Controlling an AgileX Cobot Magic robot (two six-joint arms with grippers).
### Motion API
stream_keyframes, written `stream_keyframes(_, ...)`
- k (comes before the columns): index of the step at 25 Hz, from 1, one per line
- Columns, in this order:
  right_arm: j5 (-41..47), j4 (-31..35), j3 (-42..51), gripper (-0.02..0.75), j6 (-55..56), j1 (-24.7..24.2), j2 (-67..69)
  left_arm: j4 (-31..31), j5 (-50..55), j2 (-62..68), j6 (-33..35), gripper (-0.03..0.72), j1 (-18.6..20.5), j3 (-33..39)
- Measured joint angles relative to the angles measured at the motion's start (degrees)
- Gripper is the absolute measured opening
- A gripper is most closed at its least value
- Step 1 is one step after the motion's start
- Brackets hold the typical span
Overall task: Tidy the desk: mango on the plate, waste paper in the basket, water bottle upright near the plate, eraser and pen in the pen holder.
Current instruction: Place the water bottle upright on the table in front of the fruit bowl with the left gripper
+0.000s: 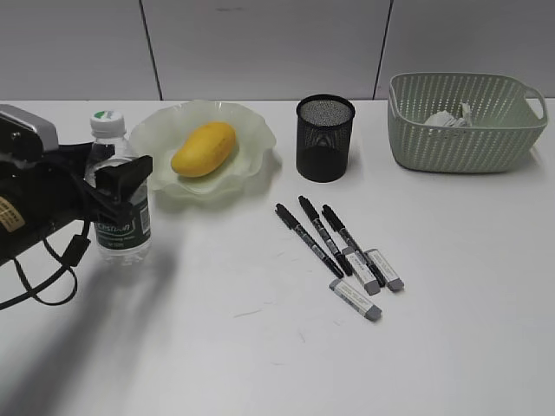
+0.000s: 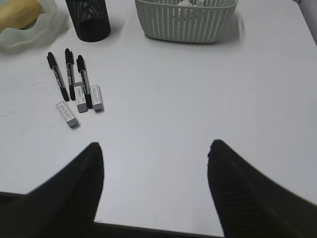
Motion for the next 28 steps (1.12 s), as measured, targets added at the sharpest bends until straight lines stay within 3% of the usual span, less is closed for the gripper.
stream_keyframes(10,0.0,0.0,0.0,0.496,0.0,0.0,0.0,3.1,-0.8,3.6,0.1,0.449,0.0,-1.3)
stream_keyframes(17,0.0,0.0,0.0,0.49,0.0,0.0,0.0,4.1,-1.0,2.8,0.1,0.529,0.0,-0.7)
stream_keyframes(22,-0.1,0.0,0.0,0.489,0.0,0.0,0.0,4.3,-1.9,-1.5,0.1,0.645,0.0,0.4)
stream_keyframes(26,-0.1,0.0,0.0,0.488,0.0,0.0,0.0,4.9,-1.6,-9.1,-1.5,0.654,0.0,0.5)
stream_keyframes(28,-0.1,0.0,0.0,0.488,0.0,0.0,0.0,4.9,6.2,-16.7,-5.5,0.627,0.0,0.4)
